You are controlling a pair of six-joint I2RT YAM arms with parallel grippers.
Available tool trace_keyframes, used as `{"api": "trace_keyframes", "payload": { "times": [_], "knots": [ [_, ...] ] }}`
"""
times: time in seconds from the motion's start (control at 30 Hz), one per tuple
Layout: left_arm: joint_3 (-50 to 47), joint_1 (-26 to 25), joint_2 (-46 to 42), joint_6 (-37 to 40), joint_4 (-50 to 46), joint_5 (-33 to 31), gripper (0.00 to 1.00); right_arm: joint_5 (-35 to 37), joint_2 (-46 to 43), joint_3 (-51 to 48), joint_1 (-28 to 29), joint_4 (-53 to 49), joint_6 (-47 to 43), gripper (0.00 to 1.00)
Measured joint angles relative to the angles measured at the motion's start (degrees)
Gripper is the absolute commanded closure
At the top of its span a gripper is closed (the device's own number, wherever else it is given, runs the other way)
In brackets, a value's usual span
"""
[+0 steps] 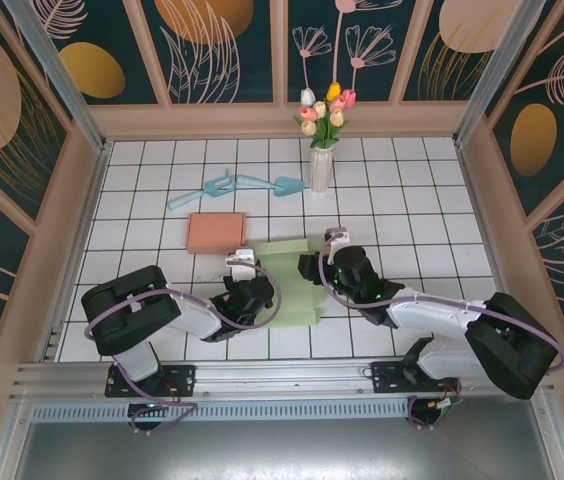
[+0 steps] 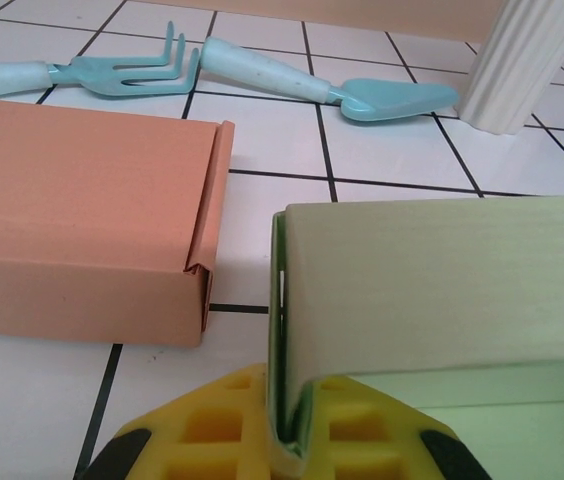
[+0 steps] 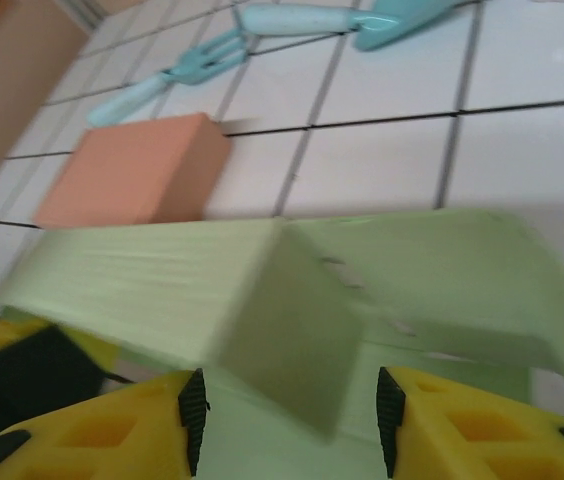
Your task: Fold the paper box
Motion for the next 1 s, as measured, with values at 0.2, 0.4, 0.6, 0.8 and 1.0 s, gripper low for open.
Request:
{"api": "trace_keyframes", "payload": {
  "times": [0.2,0.4,0.6,0.8,1.0],
  "knots": [
    [0.17,0.00,-0.11,0.00,-0.55,0.11,1.00,2.51,0.39,-2.62,-3.65,-1.03,-0.92,0.48],
    [0.33,0.00,-0.09,0.04,-0.52,0.39,1.00,1.92,4.94,-2.58,-5.70,1.46,-0.96,0.47],
    [0.33,0.02,-0.09,0.04,-0.50,0.66,1.00,-1.95,10.03,-2.16,-6.47,4.76,-1.25,0.52],
    [1.29,0.00,1.16,0.07,-0.09,0.57,1.00,-7.63,10.45,-2.82,-4.70,12.26,-3.15,0.57],
    [1.99,0.00,1.97,0.04,0.52,0.63,1.00,-8.09,12.79,-2.56,-0.98,14.69,-4.42,0.58]
  ]
}}
